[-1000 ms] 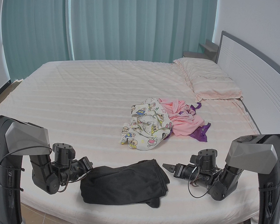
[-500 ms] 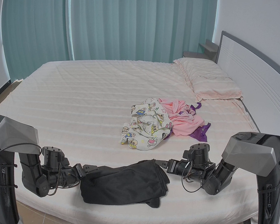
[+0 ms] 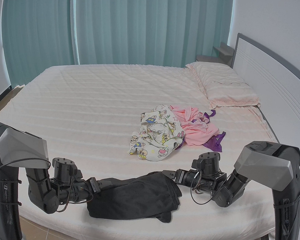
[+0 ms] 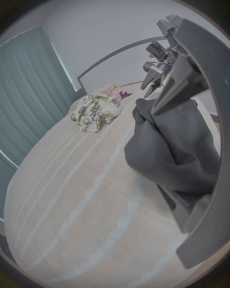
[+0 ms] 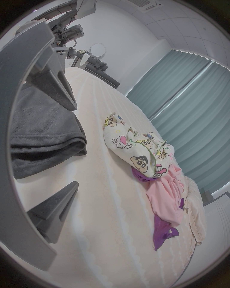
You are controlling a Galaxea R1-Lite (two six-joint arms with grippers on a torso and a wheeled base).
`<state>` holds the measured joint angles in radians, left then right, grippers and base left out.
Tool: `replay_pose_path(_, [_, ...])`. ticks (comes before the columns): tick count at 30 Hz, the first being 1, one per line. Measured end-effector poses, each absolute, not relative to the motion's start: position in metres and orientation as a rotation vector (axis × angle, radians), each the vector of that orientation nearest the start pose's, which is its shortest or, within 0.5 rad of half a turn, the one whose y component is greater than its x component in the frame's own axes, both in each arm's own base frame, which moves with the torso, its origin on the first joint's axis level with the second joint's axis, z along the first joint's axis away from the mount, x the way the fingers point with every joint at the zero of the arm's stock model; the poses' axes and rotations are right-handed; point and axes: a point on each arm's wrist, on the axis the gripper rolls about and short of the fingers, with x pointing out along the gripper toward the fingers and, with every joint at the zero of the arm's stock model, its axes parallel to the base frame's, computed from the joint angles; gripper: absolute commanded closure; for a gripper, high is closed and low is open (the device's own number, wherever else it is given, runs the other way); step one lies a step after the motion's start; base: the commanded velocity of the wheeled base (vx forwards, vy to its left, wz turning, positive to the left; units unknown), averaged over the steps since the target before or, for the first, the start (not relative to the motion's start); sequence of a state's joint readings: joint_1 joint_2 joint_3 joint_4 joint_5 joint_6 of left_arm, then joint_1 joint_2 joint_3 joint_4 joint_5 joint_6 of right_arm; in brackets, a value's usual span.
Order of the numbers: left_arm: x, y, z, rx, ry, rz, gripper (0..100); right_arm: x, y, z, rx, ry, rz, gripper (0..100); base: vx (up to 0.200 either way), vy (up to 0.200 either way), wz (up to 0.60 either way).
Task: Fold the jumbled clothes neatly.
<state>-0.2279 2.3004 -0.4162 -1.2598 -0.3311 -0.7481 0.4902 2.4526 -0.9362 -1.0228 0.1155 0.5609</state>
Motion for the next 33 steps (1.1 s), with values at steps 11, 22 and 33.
replay_pose_path(11, [0.297, -0.077, -0.025, -0.688, 0.719, -0.201, 100, 0.371, 0.208, -0.034, 0.421, 0.658, 0.415, 0, 0.0, 0.0, 0.0])
replay_pose_path(22, [0.303, -0.073, -0.032, -0.698, 0.708, -0.187, 100, 0.378, 0.232, -0.051, 0.394, 0.687, 0.411, 100, 0.0, 0.0, 0.0])
replay_pose_path(33, [0.315, -0.063, -0.038, -0.699, 0.678, -0.141, 100, 0.387, 0.234, -0.052, 0.413, 0.644, 0.357, 100, 0.0, 0.0, 0.0])
